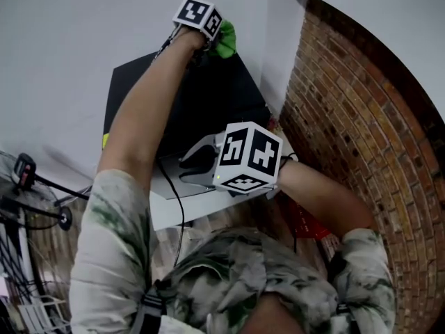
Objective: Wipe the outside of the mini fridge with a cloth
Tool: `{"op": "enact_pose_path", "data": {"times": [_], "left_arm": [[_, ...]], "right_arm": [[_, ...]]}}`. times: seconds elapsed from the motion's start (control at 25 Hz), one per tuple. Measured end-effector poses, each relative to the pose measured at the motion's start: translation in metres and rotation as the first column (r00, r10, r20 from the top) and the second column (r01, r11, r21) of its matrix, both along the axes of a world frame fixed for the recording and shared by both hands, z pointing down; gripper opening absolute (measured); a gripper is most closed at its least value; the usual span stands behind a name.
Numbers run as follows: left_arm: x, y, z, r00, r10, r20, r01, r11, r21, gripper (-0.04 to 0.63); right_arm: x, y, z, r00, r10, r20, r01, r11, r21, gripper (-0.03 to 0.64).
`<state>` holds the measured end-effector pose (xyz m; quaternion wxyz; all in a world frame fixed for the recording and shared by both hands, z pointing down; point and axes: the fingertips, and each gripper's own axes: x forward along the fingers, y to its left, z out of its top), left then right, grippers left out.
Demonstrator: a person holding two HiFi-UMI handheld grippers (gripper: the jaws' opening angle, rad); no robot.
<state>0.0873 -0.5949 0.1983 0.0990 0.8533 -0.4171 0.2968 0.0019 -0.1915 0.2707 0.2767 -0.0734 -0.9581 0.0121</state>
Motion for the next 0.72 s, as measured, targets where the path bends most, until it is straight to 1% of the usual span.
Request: {"op": "enact_pose_path", "data": {"times": [0.24, 0.44, 0.72], "left_arm": [[-0.035, -0.007, 0.017, 0.997, -0.058, 0.048, 0.059, 0.998, -0.009, 0.078], [-0.077, -0.001, 0.026, 0.992, -0.122, 0.041, 0.123, 0.992, -0.024, 0.078], [-0.141, 0.01, 0.027, 0.977, -0.199, 0.078, 0.2, 0.98, -0.016, 0.078]], "right_arm": [[0.003, 0.0, 0.002, 1.0, -0.016, 0.006, 0.016, 1.0, -0.01, 0.104], [-0.006, 0.008, 0.007, 0.999, -0.053, -0.001, 0.053, 0.998, -0.019, 0.104], [-0.023, 0.016, 0.008, 0.995, -0.102, -0.013, 0.101, 0.995, -0.018, 0.101]]}}
